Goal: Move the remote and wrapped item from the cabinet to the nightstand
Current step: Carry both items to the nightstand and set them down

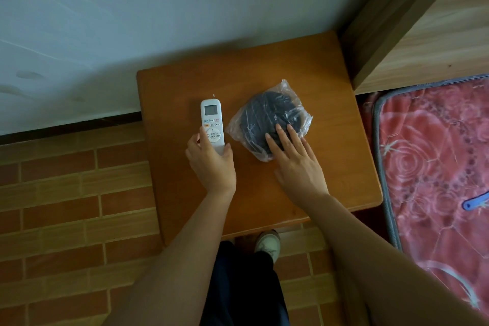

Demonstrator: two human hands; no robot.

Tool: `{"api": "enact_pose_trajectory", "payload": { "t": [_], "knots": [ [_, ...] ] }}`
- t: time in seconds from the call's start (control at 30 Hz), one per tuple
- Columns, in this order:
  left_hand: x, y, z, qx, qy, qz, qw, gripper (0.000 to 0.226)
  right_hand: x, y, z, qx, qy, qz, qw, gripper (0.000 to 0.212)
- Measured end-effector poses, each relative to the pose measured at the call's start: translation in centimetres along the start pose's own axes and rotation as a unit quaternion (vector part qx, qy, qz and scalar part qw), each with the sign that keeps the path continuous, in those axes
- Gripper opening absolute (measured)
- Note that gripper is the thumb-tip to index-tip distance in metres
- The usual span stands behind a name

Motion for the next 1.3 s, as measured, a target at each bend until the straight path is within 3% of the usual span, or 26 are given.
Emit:
{"api": "enact_pose_trajectory", "payload": {
  "t": [0.1,0.33,0.7,1.07,1.3],
  "knots": [
    [0.0,-0.1,0.0,0.0,0.012,-0.009,1.0,0.061,-0.1,-0.5,0.4,0.012,0.007,-0.012,1.0,0.064],
    [-0.8,0.0,0.1,-0.005,0.017,-0.019,1.0,0.059,-2.5,0.4,1.4,0.048,0.031,0.04,0.998,0.052],
    [-0.2,0.2,-0.2,-0.01,0.018,-0.036,0.999,0.055,-1.1,1.0,2.9,0.124,0.02,0.001,0.992,0.076],
    [-0.4,0.4,-0.2,-0.001,0.009,-0.042,0.999,0.055,-1.4,1.4,2.4,0.159,0.026,0.055,0.985,0.082],
    [-1.1,0.5,-0.4,0.0,0.018,-0.049,0.999,0.059,-1.1,1.1,2.2,0.151,0.037,0.045,0.987,0.085]
  ]
}}
Point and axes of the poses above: each hand's wrist, its own y-axis towards the middle knuckle, its own x-axis out of the palm, z = x × y, the point moved 10 cm from there along y, towards the middle knuckle, and after that the axes turned 11 degrees about y, right-handed, at the moved point
